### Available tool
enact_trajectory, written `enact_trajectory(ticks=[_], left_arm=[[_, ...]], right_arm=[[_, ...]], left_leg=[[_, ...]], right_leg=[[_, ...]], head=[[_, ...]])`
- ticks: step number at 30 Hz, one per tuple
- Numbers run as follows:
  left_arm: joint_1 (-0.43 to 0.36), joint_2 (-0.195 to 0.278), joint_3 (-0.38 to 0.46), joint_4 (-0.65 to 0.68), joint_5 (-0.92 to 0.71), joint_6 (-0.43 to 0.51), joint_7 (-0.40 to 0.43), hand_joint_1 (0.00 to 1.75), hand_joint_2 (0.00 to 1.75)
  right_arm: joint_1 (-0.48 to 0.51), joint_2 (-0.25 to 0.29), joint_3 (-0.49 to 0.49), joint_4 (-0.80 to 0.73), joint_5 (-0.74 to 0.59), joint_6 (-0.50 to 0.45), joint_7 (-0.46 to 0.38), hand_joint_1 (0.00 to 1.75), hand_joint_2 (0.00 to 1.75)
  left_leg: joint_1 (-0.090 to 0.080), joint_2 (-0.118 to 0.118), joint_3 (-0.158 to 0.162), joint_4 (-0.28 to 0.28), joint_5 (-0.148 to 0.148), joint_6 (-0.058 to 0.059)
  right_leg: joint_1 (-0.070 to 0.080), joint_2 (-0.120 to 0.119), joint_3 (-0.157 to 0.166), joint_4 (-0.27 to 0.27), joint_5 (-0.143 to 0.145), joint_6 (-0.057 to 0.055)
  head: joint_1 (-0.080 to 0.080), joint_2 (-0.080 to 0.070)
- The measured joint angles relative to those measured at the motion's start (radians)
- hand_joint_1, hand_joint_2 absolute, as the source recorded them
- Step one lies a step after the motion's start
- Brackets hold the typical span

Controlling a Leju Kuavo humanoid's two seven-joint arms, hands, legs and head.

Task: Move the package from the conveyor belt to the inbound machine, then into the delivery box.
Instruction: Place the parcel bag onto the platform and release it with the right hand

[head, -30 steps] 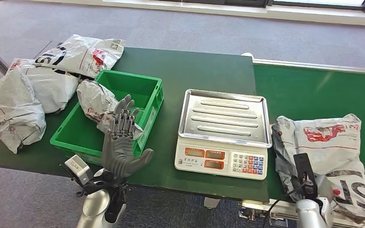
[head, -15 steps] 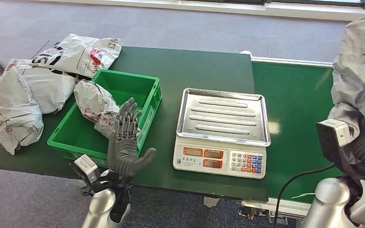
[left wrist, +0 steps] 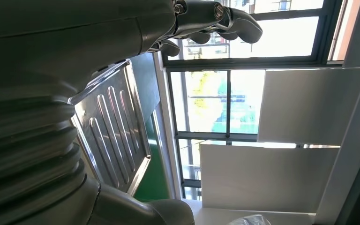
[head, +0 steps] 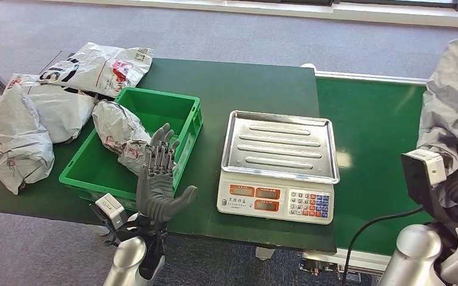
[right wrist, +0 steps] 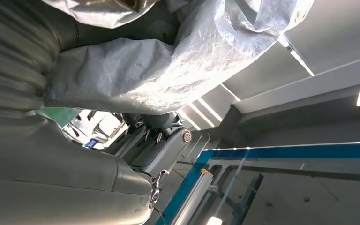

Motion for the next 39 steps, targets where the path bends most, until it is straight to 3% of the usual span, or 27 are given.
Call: enact_trajectory(ticks=[5, 11, 15, 20, 26, 38, 39], left_arm=[[-0.003, 0.001, 0.0, 0.001, 0.006, 0.008, 0.001, 0.0, 1.75], [-0.05, 0.001, -0.019, 0.03, 0.016, -0.019, -0.027, 0.0, 1.75], [-0.075, 0.0, -0.042, 0.044, 0.015, -0.031, -0.024, 0.0, 1.75], [-0.092, 0.0, -0.061, 0.05, 0.015, -0.031, -0.015, 0.0, 1.75], [-0.093, 0.0, -0.067, 0.05, 0.015, -0.031, -0.015, 0.0, 1.75], [-0.093, 0.0, -0.068, 0.05, 0.015, -0.031, -0.015, 0.0, 1.75], [-0.093, 0.0, -0.068, 0.05, 0.014, -0.032, -0.016, 0.0, 1.75]], right_arm=[[-0.002, -0.002, 0.059, 0.044, 0.019, 0.019, 0.07, 1.75, 1.75], [-0.151, -0.014, 0.432, 0.474, -0.001, 0.08, 0.222, 1.75, 1.75], [-0.267, 0.009, 0.628, 0.743, -0.051, 0.114, 0.25, 1.75, 1.75], [-0.322, 0.026, 0.82, 0.917, -0.139, 0.134, 0.265, 1.75, 1.75], [-0.337, 0.028, 0.899, 0.999, -0.148, 0.132, 0.269, 1.75, 1.75], [-0.347, 0.029, 0.926, 1.044, -0.165, 0.15, 0.241, 1.75, 1.75], [-0.347, 0.029, 0.927, 1.045, -0.166, 0.152, 0.236, 1.31, 1.75]], left_leg=[[0.0, 0.001, -0.003, -0.001, 0.0, 0.0], [0.001, 0.01, -0.001, -0.001, 0.003, -0.004], [0.002, 0.004, -0.003, -0.001, 0.007, -0.006], [0.003, 0.002, -0.004, -0.001, 0.006, -0.006], [0.003, 0.002, -0.005, -0.001, 0.005, -0.006], [0.003, 0.002, -0.005, -0.001, 0.005, -0.007], [0.003, 0.002, -0.005, -0.001, 0.005, -0.007]], right_leg=[[0.0, 0.002, 0.0, 0.0, 0.0, 0.0], [0.002, 0.011, -0.003, 0.001, 0.004, -0.003], [0.005, 0.007, -0.004, 0.001, 0.005, -0.004], [0.005, 0.006, -0.005, 0.001, 0.004, -0.005], [0.005, 0.006, -0.005, 0.001, 0.004, -0.005], [0.005, 0.006, -0.006, 0.001, 0.004, -0.005], [0.005, 0.006, -0.006, 0.001, 0.004, -0.005]], head=[[0.0, 0.0], [0.0, 0.0], [0.0, 0.0], [0.0, 0.0], [0.0, 0.0], [0.0, 0.0], [0.0, 0.0]])
